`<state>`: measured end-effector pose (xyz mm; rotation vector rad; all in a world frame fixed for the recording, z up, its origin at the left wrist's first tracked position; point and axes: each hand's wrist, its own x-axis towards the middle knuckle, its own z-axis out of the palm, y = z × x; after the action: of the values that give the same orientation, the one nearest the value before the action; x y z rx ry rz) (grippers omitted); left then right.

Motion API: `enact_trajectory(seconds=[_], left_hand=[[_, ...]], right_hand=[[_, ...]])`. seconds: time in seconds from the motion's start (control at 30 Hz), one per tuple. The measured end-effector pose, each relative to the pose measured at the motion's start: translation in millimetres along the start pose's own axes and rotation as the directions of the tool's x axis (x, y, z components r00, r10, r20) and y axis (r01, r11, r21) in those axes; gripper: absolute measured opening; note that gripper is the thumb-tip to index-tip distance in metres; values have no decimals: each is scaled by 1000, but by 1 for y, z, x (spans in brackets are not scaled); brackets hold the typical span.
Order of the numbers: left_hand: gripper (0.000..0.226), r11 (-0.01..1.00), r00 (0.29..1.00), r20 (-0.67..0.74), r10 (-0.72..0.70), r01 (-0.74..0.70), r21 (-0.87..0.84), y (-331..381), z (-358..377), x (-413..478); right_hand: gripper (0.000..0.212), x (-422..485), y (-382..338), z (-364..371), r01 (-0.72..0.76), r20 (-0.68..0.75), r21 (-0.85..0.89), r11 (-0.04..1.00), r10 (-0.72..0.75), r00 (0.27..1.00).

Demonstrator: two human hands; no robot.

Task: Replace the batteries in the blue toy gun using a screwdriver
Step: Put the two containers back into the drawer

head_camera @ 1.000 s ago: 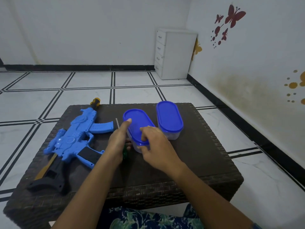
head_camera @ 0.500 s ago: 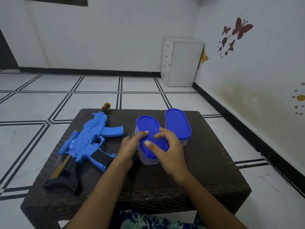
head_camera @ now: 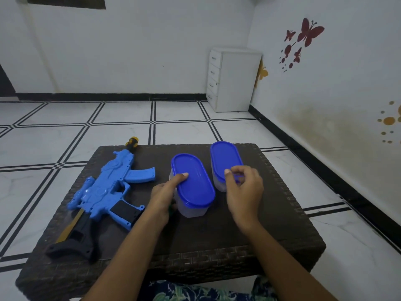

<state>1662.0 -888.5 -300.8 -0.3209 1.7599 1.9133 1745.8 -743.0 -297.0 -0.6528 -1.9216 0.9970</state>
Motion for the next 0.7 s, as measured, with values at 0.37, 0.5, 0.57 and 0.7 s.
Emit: enact_trajectory(seconds=[0.37, 0.5, 0.57, 0.7], left_hand=[[63, 999, 999, -28, 37, -37, -3, -1, 5, 1], [56, 999, 998, -34, 47, -47, 0, 0, 8, -2], [52, 998, 998, -33, 59, -59, 10, 0, 9, -4], [48, 997, 997, -35, 72, -72, 19, 0, 9, -4]], right_hand=[[29, 37, 38, 2, -517, 232, 157, 842, 477, 848], [14, 44, 36, 3, -574, 150, 256, 778, 555, 818], [18, 46, 35, 0, -601, 146, 264, 754, 585, 798], [19, 41, 34, -10, -632, 171, 306, 712, 612, 772]])
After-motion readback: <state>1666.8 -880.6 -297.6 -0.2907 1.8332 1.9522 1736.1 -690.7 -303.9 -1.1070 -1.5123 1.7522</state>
